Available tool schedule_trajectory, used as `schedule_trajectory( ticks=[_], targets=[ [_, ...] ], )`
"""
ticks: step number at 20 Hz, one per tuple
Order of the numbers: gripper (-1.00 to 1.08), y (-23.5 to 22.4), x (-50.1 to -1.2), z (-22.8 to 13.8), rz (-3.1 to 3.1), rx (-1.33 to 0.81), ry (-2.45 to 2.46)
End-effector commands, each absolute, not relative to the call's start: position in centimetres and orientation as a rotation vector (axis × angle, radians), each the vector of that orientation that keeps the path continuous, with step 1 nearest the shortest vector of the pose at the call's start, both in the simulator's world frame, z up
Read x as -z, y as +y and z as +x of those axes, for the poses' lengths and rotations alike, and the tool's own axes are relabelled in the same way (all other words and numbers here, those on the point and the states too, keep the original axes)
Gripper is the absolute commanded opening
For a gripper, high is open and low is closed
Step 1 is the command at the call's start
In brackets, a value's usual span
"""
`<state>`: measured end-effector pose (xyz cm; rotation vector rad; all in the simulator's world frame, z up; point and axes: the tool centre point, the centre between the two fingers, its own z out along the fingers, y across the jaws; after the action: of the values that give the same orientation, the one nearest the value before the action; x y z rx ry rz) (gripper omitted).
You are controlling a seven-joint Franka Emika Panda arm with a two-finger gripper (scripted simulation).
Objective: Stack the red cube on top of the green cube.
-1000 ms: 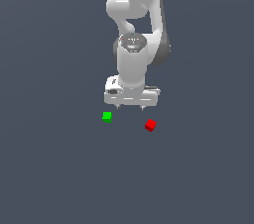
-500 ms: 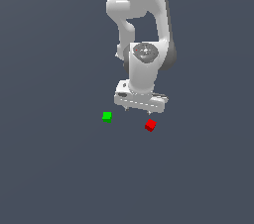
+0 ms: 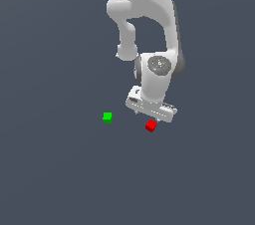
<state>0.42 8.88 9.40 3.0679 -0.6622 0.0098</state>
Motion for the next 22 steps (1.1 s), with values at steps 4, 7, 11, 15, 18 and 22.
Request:
schedule_trajectory(
  ticks=[4, 7, 11, 15, 18, 22],
  targets=[
    [1.0, 10.5, -8.0, 1.0, 3.039, -0.005, -0.789],
    [1.0, 11.1, -7.5, 1.2, 3.027, -0.002, -0.836],
    [1.0, 11.6, -7.0, 1.5, 3.017, 0.0, -0.874],
    [1.0, 11.7, -6.9, 1.6, 3.014, 0.0, -0.885],
    [1.0, 11.6, -7.0, 1.6, 3.016, 0.0, -0.878],
    [1.0, 11.7, -6.8, 1.6, 3.016, 0.0, -0.878]
  ],
)
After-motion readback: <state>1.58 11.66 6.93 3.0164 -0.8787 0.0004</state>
